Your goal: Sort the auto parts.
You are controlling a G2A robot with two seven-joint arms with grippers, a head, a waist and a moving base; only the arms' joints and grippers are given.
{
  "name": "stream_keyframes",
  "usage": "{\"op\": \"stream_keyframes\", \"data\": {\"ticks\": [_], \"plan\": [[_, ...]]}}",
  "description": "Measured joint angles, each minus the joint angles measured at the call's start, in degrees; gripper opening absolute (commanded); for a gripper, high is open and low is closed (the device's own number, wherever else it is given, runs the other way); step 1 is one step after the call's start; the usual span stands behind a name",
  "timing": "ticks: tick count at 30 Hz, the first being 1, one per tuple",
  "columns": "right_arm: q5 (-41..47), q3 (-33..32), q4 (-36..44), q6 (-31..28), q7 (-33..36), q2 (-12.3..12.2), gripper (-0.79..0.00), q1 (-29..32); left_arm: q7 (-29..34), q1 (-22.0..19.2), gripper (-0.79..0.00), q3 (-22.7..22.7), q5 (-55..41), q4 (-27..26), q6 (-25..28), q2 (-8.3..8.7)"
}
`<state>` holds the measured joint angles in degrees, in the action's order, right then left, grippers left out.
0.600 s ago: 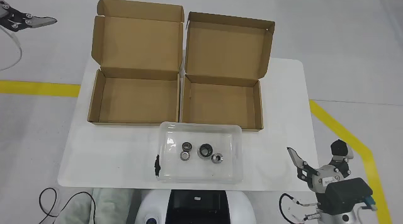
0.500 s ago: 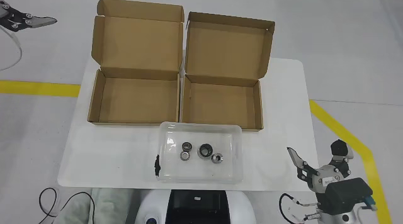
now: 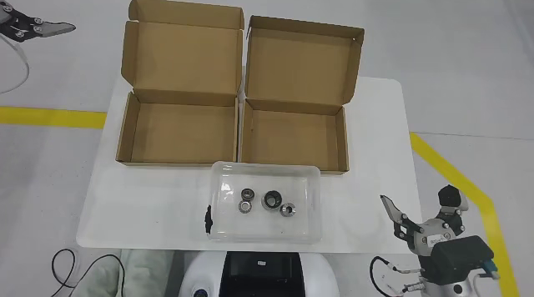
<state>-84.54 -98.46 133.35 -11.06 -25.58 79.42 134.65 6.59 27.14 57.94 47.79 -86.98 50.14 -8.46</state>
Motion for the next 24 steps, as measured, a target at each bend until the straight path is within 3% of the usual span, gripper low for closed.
{"op": "stream_keyframes", "data": {"ticks": [11, 20, 24], "plan": [[0.1, 0.7, -1.0, -0.7, 2.5, -0.1, 0.0, -2.1, 0.0, 0.0, 0.0, 0.0, 0.0, 0.0, 0.0, 0.0], [-4.7, 3.9, -3.4, -9.2, 9.1, -1.1, 0.0, -9.3, 0.0, 0.0, 0.0, 0.0, 0.0, 0.0, 0.0, 0.0], [-7.2, 6.7, -4.6, -15.6, 12.3, -1.6, 0.0, -13.0, 0.0, 0.0, 0.0, 0.0, 0.0, 0.0, 0.0, 0.0]]}}
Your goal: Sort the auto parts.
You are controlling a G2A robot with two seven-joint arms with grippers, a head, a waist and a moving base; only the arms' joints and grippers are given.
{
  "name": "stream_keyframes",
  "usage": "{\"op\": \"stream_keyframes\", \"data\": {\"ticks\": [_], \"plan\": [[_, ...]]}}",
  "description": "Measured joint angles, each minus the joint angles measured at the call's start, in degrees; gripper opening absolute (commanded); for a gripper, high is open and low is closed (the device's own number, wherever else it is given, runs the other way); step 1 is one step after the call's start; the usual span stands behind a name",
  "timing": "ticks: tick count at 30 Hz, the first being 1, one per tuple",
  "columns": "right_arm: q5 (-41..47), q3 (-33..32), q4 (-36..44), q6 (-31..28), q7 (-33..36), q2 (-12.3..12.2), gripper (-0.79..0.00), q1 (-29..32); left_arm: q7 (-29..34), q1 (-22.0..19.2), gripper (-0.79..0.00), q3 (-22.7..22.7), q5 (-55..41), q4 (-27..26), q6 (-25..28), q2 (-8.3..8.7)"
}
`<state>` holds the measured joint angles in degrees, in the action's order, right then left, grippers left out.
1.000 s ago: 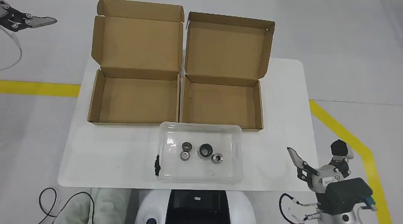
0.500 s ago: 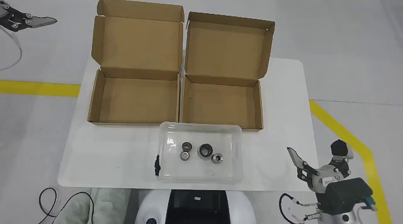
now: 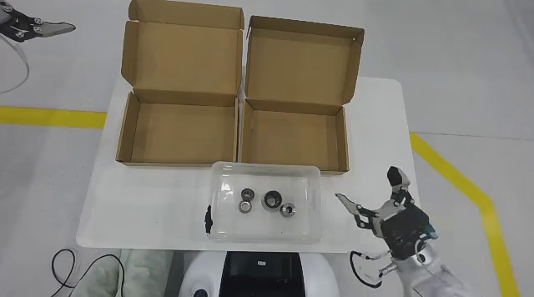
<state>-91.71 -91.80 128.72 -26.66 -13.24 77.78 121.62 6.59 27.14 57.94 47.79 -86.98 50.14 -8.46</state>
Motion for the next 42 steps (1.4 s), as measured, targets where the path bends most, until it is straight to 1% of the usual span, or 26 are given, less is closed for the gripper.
{"op": "stream_keyframes", "data": {"ticks": [4, 11, 15, 39, 42], "plan": [[-2.5, 2.5, -1.9, -4.3, 3.0, -0.5, 0.0, -3.6, 0.0, 0.0, 0.0, 0.0, 0.0, 0.0, 0.0, 0.0], [-7.4, 7.0, -5.2, -5.1, 7.0, -0.9, 0.0, -8.9, 0.0, 0.0, 0.0, 0.0, 0.0, 0.0, 0.0, 0.0], [-8.9, 9.7, -7.2, -5.6, 6.2, -1.1, 0.0, -11.5, 0.0, 0.0, 0.0, 0.0, 0.0, 0.0, 0.0, 0.0], [-8.9, 10.2, -7.4, -5.4, 6.4, -1.1, 0.0, -12.1, 0.0, 0.0, 0.0, 0.0, 0.0, 0.0, 0.0, 0.0], [-9.7, 11.9, -7.9, -7.5, 7.8, -1.4, 0.0, -13.9, 0.0, 0.0, 0.0, 0.0, 0.0, 0.0, 0.0, 0.0]]}}
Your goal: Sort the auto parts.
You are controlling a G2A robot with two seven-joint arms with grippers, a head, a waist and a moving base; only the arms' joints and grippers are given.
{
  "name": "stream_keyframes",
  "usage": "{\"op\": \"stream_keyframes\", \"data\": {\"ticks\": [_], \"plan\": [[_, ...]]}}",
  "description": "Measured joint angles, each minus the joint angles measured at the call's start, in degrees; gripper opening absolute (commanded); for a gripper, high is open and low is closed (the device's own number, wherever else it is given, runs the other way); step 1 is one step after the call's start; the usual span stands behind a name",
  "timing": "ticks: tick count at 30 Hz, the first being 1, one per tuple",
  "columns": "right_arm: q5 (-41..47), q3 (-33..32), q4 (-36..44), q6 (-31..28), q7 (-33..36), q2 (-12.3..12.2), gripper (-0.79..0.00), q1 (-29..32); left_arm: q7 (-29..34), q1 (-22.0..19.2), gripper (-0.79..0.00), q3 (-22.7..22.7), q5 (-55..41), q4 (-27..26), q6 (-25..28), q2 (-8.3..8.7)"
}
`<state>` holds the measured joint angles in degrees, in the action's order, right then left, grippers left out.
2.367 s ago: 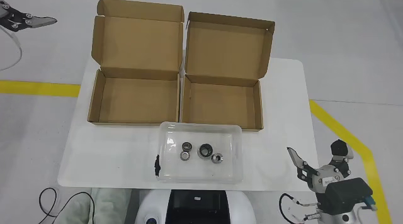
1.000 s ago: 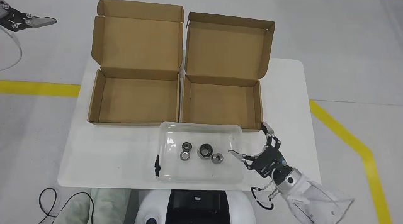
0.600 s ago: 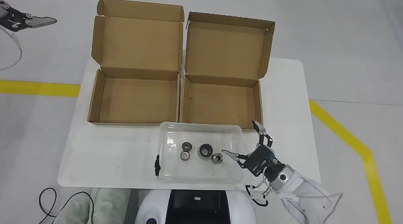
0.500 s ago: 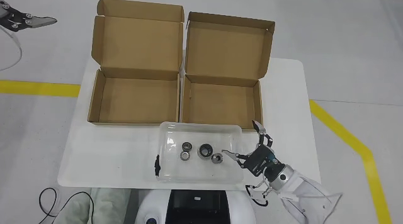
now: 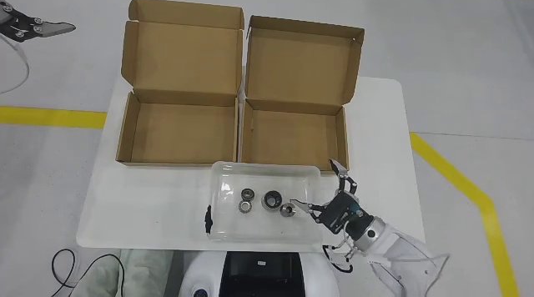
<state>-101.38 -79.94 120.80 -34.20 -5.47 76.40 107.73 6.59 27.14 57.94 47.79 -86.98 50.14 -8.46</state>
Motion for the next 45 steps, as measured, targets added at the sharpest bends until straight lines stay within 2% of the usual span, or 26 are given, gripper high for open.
{"op": "stream_keyframes", "data": {"ticks": [10, 17, 19, 23, 26, 27, 33, 45], "plan": [[-2.6, 6.9, -3.0, -10.4, 6.4, -0.7, 0.0, -8.8, 0.0, 0.0, 0.0, 0.0, 0.0, 0.0, 0.0, 0.0], [-2.1, 10.9, -5.2, -13.5, 12.8, -0.8, -0.006, -13.3, 0.0, 0.0, 0.0, 0.0, 0.0, 0.0, 0.0, 0.0], [-1.3, 11.8, -5.8, -14.1, 14.8, -0.8, -0.08, -14.4, 0.0, 0.0, 0.0, 0.0, 0.0, 0.0, 0.0, 0.0], [0.8, 12.8, -6.2, -14.8, 18.6, -0.9, -0.105, -15.7, 0.0, 0.0, 0.0, 0.0, 0.0, 0.0, 0.0, 0.0], [2.8, 13.1, -6.3, -15.7, 22.0, -1.0, -0.203, -16.1, 0.0, 0.0, 0.0, 0.0, 0.0, 0.0, 0.0, 0.0], [3.6, 13.3, -6.1, -16.3, 23.4, -1.1, -0.212, -16.2, 0.0, 0.0, 0.0, 0.0, 0.0, 0.0, 0.0, 0.0], [7.6, 13.7, -5.5, -17.4, 29.8, -1.4, -0.142, -16.5, 0.0, 0.0, 0.0, 0.0, 0.0, 0.0, 0.0, 0.0], [13.6, 15.2, -8.4, -16.4, 39.7, -2.0, -0.139, -18.7, 0.0, 0.0, 0.0, 0.0, 0.0, 0.0, 0.0, 0.0]]}}
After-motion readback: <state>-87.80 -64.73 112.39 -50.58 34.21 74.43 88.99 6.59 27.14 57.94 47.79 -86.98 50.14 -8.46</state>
